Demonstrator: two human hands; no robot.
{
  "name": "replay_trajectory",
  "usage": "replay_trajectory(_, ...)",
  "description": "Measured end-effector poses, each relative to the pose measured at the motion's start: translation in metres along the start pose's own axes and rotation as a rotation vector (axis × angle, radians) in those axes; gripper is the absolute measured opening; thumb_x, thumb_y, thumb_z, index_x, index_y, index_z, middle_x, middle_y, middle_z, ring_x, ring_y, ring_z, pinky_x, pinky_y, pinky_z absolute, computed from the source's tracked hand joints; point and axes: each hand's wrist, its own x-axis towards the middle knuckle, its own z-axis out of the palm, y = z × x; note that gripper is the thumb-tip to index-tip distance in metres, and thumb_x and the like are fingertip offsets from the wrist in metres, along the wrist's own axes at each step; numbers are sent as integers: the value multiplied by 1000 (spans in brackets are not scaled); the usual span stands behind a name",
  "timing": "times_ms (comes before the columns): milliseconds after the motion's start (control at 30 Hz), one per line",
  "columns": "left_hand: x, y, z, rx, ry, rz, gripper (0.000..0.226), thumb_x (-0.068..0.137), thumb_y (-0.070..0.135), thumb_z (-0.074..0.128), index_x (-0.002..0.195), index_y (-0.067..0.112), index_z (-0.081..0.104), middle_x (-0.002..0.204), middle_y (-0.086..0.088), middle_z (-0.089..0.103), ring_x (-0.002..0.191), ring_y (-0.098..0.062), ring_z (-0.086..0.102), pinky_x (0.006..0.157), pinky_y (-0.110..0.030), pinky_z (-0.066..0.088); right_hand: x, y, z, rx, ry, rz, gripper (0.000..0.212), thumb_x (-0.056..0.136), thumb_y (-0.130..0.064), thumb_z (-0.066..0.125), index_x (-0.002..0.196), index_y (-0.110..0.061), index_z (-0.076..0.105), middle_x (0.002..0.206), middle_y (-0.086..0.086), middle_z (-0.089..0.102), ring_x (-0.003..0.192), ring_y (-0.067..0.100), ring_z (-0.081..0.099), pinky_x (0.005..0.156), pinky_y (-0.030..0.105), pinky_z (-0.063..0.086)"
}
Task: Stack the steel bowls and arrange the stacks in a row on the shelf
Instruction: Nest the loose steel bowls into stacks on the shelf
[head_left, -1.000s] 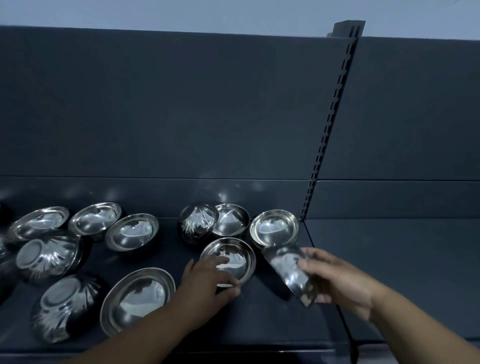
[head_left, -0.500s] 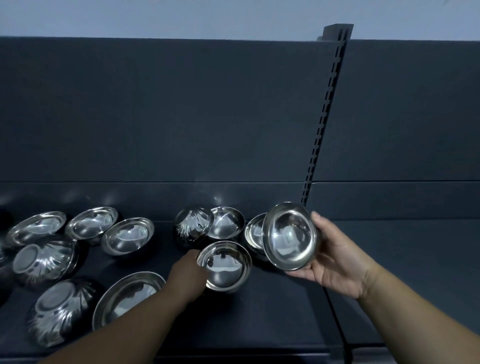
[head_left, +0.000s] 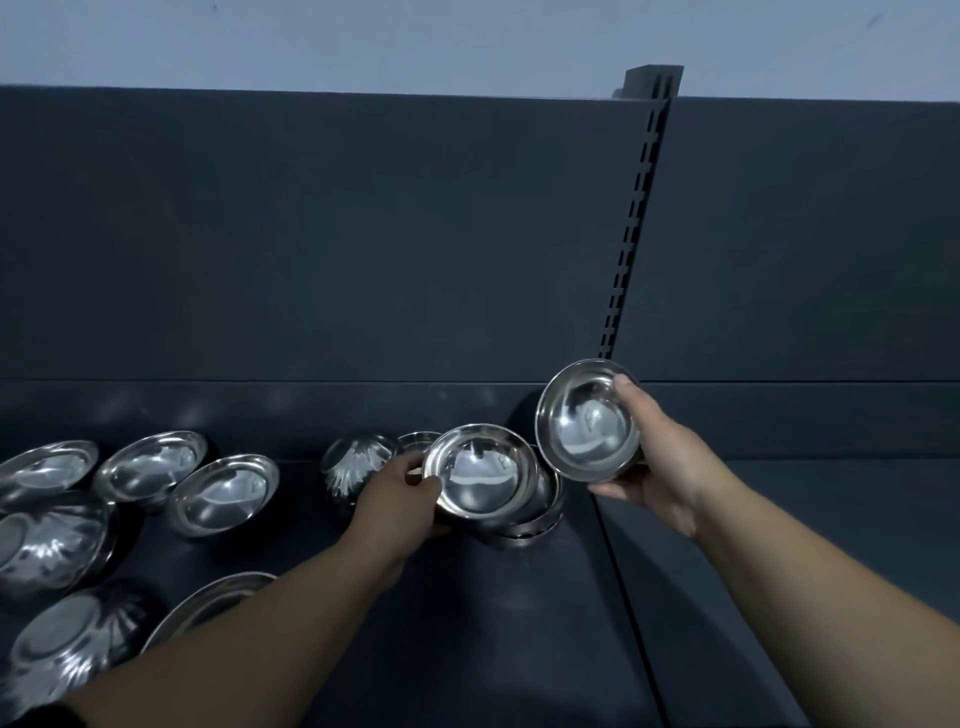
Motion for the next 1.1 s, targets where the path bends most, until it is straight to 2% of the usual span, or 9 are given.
replay_trajectory(67, 8, 2, 12, -40, -26, -31, 28, 92, 7, 54, 117, 17, 59, 103, -7, 67, 89, -23, 67, 65, -35, 59, 5, -3, -2, -104, 65, -28, 59, 82, -71, 50, 98, -19, 71, 90, 7, 77, 84, 21, 73, 68, 35, 60)
replay_trajectory(167, 20, -3, 26, -74, -39, -84, 26, 91, 6, 54, 115, 14, 60, 105, -13, 67, 86, -23, 66, 63, -34, 58, 14, -6, -3, -148, 106, -48, 67, 80, -74, 48, 97, -14, 72, 90, 10, 76, 86, 25, 73, 63, 32, 59)
replay_trajectory(267, 26, -8, 32, -64, -46, -102, 24, 91, 13, 59, 115, 11, 61, 106, -15, 67, 83, -23, 65, 63, -34, 57, 23, -6, -1, -166, 95, -43, 63, 83, -69, 51, 98, -11, 70, 91, 13, 75, 84, 26, 73, 59, 30, 58)
replay_trajectory(400, 25, -14, 31, 46, 5, -28, 24, 95, 24, 56, 115, 12, 62, 102, -8, 67, 84, -18, 64, 61, -29, 54, 37, 3, 8, -196, 41, 13, 51, 86, -54, 61, 109, -8, 61, 101, 14, 70, 82, 26, 71, 58, 31, 59)
replay_trajectory(500, 22, -18, 29, 117, 33, 11, 24, 96, 28, 53, 115, 17, 63, 99, -1, 66, 88, -16, 63, 71, -33, 57, 43, 7, 14, -289, 61, 5, 48, 86, -52, 60, 101, -7, 57, 99, 15, 68, 77, 29, 72, 61, 36, 62)
replay_trajectory(600, 19, -21, 27, 124, 32, 4, 27, 96, 33, 53, 118, 20, 63, 104, 0, 66, 90, -16, 64, 67, -31, 57, 49, 11, 14, -534, 133, -54, 61, 81, -66, 46, 99, -9, 60, 98, 13, 67, 86, 32, 69, 73, 45, 61)
replay_trajectory(700, 17, -23, 27, 121, 18, -18, 30, 96, 36, 51, 122, 23, 61, 109, -1, 66, 96, -18, 64, 67, -31, 57, 52, 18, 15, -688, 137, -83, 60, 86, -63, 36, 99, -11, 63, 99, 12, 67, 88, 31, 67, 79, 47, 58)
replay_trajectory(967, 9, -19, 33, -26, 17, -25, 25, 99, 37, 39, 119, 32, 53, 120, 2, 61, 104, -21, 64, 67, -30, 56, 50, 29, 19, -671, 102, -102, 44, 93, -51, 44, 90, -9, 58, 85, 6, 63, 72, 22, 64, 66, 46, 61)
replay_trajectory(1100, 9, -21, 36, 8, -17, 27, 29, 97, 31, 50, 125, 32, 55, 125, 3, 58, 109, -18, 61, 73, -30, 58, 52, 38, 14, -615, 100, -144, 37, 91, -50, 51, 85, -14, 62, 79, 0, 66, 77, 19, 66, 75, 46, 59)
